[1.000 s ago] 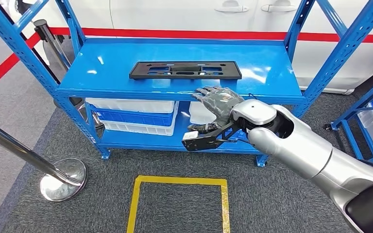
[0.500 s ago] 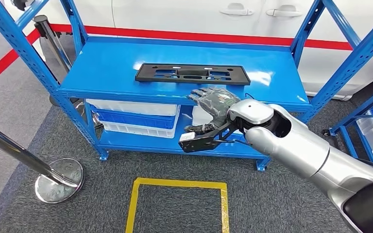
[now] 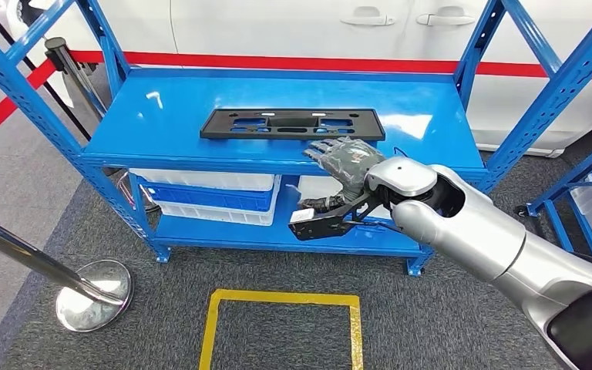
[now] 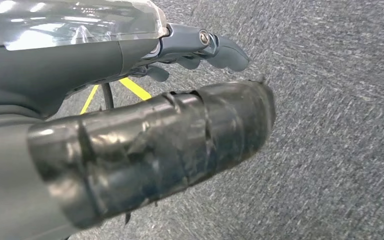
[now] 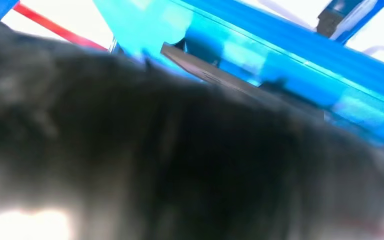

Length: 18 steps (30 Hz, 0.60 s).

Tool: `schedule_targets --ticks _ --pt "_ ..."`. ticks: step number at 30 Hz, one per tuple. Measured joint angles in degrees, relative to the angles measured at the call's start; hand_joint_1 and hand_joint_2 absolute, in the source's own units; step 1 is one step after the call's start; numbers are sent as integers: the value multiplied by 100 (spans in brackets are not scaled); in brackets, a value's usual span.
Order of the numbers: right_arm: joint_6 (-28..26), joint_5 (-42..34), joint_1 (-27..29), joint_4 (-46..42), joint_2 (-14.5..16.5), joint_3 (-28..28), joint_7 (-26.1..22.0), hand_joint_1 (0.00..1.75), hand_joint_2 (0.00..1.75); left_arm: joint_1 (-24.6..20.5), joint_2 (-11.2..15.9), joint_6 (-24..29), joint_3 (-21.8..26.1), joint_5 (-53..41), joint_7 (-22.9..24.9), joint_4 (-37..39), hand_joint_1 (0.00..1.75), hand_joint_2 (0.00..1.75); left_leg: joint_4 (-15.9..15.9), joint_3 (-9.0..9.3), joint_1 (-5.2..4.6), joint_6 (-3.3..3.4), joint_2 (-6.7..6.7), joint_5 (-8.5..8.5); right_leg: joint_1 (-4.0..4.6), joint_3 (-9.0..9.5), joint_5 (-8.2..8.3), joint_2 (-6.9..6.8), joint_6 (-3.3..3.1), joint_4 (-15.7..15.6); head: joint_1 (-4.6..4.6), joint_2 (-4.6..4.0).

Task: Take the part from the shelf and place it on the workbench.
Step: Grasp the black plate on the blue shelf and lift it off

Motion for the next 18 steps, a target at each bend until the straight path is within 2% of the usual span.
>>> schedule_targets --ticks 2,3,4,5,6,7,8,9,11,13,15,17,18 --pt "-1 -3 12 17 2 7 -8 0 0 3 5 -3 0 -4 19 1 0 0 736 -440 3 -23 1 -236 12 30 -40 0 -27 13 -1 0" --pt "0 -4 21 26 2 13 -12 0 0 5 7 -4 0 -7 24 2 0 0 893 -572 3 -30 1 -213 16 49 -67 1 -27 25 0 0" --pt "1 -5 26 33 1 17 -15 0 0 8 9 -4 0 -8 26 1 0 0 814 -585 3 -30 1 -68 17 74 -100 4 -22 41 -1 0" --pt "1 -4 28 41 1 22 -20 0 0 10 15 -4 0 -10 26 1 0 0 528 -490 3 -23 2 164 15 106 -140 5 -12 63 -1 0" --pt "1 -3 28 47 0 25 -25 0 0 11 21 -4 0 -12 26 0 0 0 120 -331 4 -11 3 403 14 139 -186 5 3 86 0 0" --pt "1 -2 23 52 -1 27 -32 0 0 10 27 -4 0 -13 25 0 0 0 -241 -167 -5 1 1 565 24 158 -229 6 27 114 1 0" --pt "-1 0 18 57 0 30 -38 0 0 6 33 -5 0 -14 23 1 0 0 -489 -54 -14 19 -3 645 32 165 -259 10 53 134 1 1" --pt "-3 1 14 61 1 34 -43 0 0 4 35 -7 0 -11 21 1 0 0 -609 1 -24 37 -8 647 43 163 -279 12 79 144 2 1" --pt "-8 2 8 69 2 39 -48 0 0 0 40 -9 -1 -5 16 2 0 0 -640 17 -31 82 -16 615 53 163 -294 18 124 138 3 1" --pt "-12 2 0 73 1 40 -51 0 0 0 44 -10 -2 -2 15 2 0 0 -689 60 -7 141 -12 611 39 132 -381 13 178 236 5 1" --pt "-13 2 -9 79 0 41 -51 0 0 -3 45 -10 -2 -2 14 2 0 0 -725 106 12 199 -6 598 15 -119 -625 8 238 732 10 1" --pt "-11 2 4 88 0 49 -55 0 0 -8 46 -10 -2 0 11 2 0 0 -726 128 12 230 -4 568 -5 -559 -880 6 277 1490 12 1" --pt "-8 2 15 95 0 58 -58 0 0 -10 46 -10 -2 2 10 4 0 0 -726 146 12 234 -6 550 -15 -725 -889 5 287 1723 11 1"
